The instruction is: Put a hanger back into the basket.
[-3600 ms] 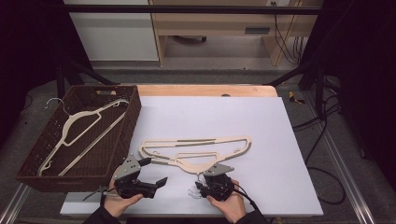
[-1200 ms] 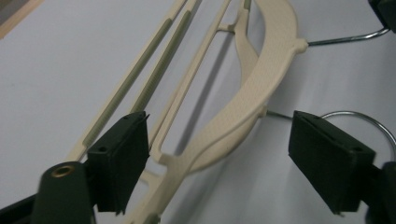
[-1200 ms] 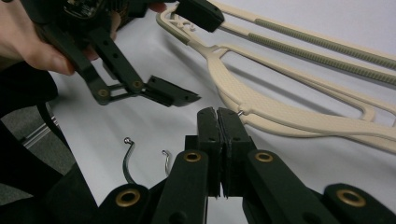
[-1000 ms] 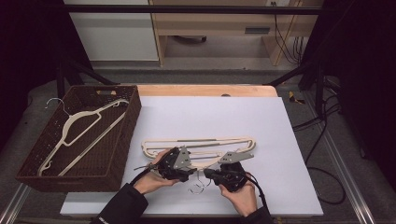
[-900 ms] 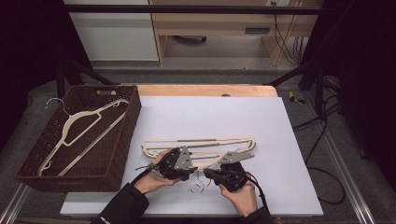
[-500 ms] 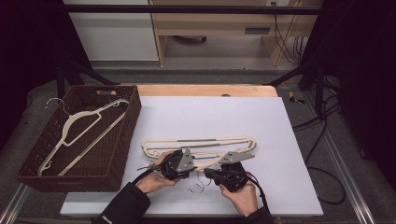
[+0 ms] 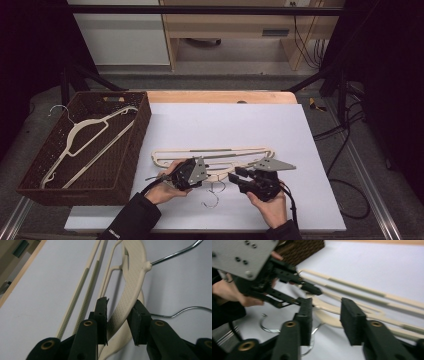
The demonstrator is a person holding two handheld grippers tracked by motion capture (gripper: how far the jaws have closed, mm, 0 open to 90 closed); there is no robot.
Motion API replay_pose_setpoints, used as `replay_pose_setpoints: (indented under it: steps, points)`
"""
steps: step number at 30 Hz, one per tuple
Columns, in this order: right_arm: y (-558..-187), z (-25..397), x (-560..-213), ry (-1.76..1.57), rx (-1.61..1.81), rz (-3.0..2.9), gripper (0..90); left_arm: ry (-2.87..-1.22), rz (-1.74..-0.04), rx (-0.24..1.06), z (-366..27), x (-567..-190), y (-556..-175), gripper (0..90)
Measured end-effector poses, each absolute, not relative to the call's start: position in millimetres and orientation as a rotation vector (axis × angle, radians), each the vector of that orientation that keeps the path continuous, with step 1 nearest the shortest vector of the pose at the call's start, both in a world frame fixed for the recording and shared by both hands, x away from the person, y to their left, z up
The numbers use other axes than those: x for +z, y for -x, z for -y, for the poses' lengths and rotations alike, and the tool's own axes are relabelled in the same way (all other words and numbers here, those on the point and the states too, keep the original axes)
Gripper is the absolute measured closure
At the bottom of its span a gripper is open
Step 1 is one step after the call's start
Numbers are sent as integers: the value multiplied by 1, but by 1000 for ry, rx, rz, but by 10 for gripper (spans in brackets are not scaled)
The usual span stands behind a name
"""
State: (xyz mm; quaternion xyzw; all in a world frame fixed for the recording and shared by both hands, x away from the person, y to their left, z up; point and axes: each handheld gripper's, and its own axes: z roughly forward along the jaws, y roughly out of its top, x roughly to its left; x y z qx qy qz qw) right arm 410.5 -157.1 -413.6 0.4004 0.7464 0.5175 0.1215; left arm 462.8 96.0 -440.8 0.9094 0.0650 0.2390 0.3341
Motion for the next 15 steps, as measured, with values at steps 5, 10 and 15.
replay_pose_setpoints:
  steps: [5,10,15]
  points:
    - [-410,186,-418,-1179,1511,-2092,404,-2335,-214,616,-97,-431,-469,731]
    - [-409,206,-424,-1207,1490,-2042,322,-2312,-244,613,-99,-424,-477,756]
    - [-409,217,-428,-1228,1459,-2021,265,-2304,-254,612,-100,-419,-484,770]
